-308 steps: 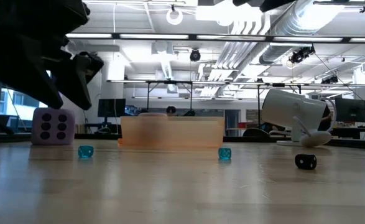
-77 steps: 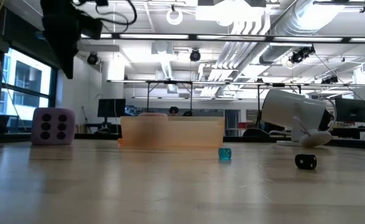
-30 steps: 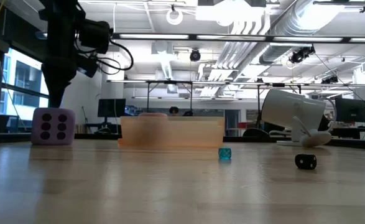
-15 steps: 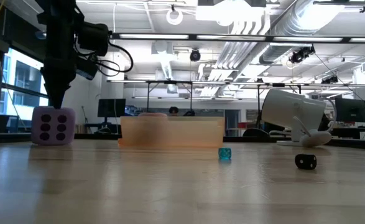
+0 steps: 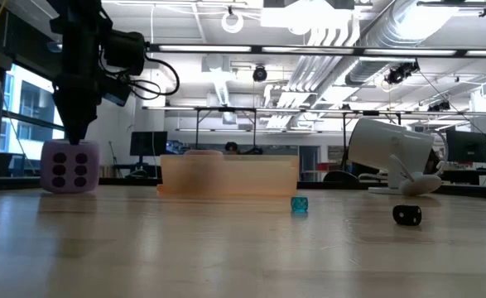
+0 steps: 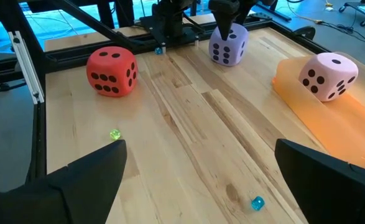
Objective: Pick & Place Dice
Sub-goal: Put the large purple die into the orange bin
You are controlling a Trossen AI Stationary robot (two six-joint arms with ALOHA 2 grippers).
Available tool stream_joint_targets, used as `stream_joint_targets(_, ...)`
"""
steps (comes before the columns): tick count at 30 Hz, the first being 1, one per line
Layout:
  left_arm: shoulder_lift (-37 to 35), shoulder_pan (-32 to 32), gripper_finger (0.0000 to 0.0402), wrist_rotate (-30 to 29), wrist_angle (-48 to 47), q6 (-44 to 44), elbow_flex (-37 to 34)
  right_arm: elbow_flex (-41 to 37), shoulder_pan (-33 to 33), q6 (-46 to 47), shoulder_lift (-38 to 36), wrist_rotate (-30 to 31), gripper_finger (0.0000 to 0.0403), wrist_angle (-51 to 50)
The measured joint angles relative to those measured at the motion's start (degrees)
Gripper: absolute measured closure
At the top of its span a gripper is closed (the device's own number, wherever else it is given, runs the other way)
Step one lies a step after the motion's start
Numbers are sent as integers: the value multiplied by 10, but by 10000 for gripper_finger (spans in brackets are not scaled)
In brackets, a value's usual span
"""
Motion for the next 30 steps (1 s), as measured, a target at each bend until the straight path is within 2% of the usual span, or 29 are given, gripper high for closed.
stream_joint_targets(8, -17, 0, 8, -23, -2, 16, 4, 0, 0, 0, 0, 2, 4, 0)
stream_joint_targets(16, -45, 0, 8, -21, -1, 17, 5, 0, 0, 0, 0, 2, 4, 0)
stream_joint_targets(30, -45, 0, 8, -26, -2, 6, 2, 0, 0, 0, 0, 2, 4, 0)
